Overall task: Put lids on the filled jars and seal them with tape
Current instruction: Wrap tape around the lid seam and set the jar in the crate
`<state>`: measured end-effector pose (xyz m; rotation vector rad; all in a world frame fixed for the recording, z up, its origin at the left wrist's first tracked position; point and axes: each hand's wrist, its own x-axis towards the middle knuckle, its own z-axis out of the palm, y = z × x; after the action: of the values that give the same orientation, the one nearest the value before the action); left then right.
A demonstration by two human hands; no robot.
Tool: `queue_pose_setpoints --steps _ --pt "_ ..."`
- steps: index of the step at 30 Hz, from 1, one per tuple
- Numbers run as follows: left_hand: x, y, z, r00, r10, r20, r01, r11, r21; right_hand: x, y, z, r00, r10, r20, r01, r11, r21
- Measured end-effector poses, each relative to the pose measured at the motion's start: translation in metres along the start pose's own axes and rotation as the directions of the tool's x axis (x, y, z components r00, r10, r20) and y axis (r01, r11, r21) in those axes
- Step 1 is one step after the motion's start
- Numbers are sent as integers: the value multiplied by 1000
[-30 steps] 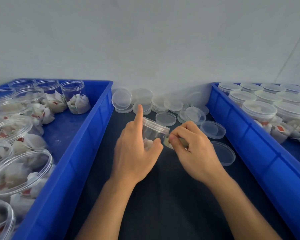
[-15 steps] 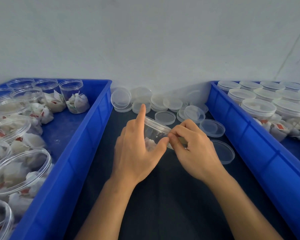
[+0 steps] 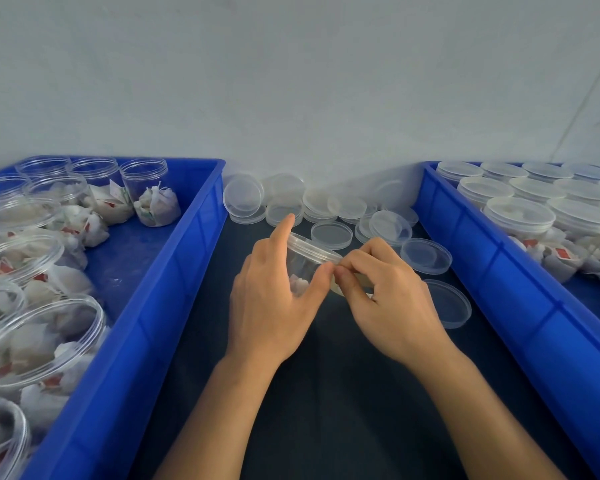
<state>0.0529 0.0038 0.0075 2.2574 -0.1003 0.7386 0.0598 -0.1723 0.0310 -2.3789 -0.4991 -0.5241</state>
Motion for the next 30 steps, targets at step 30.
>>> queue_pose_setpoints --steps 30 --pt "6 -2 -5 985 -170 41 174 921 -350 0 -6 2 999 2 -34 -4 997 -81"
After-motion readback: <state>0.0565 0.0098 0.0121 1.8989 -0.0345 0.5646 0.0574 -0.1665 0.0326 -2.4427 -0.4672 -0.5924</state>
